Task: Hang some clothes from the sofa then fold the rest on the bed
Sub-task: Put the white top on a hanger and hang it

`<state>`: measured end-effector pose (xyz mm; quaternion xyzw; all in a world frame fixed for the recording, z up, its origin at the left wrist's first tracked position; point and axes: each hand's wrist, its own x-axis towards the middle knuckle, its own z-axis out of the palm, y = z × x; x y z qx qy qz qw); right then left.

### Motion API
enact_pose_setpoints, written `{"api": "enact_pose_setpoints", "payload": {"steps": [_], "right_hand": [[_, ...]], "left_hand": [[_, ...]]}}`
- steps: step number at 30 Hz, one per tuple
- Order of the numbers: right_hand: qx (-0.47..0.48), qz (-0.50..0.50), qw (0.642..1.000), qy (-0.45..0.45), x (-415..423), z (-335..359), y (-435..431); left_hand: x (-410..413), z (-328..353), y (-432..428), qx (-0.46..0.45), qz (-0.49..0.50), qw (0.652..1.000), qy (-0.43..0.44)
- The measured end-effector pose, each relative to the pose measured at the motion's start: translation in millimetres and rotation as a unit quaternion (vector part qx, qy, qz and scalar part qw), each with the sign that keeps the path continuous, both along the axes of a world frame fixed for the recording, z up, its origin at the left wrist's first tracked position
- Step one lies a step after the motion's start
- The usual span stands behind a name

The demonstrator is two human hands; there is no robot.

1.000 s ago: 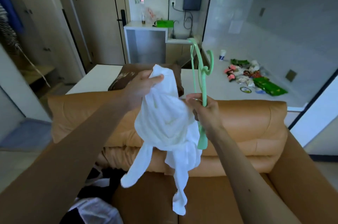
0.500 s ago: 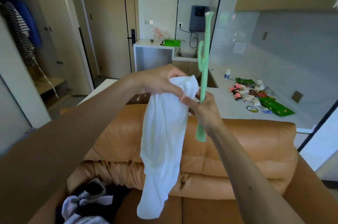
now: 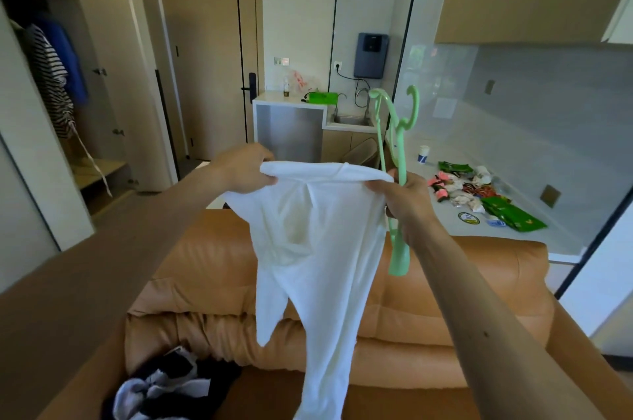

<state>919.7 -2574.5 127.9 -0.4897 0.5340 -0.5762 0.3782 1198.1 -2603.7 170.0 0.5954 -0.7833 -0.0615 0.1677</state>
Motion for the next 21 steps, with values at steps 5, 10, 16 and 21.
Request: {"api": "enact_pose_setpoints", "payload": {"steps": [5, 10, 16, 21], "right_hand": [[0.021, -0.027, 0.999, 0.007, -9, -4, 12], [0.006, -0.005, 1.0, 0.003, -11, 1, 27], [-0.032, 0.143, 0.988, -0.045, 14, 15, 53], [-0.059, 0.136, 0.989, 0.024, 19, 3, 50]], "left_hand": [[-11, 13, 11, 0.087, -0.003, 0.98, 0.179], [-27, 28, 17, 0.12, -0.072, 0.946, 0.291], [-82, 35, 38, -0.008, -0.173, 0.962, 0.209], [-95, 40, 43, -0.108, -0.177, 0.975, 0.078]]}}
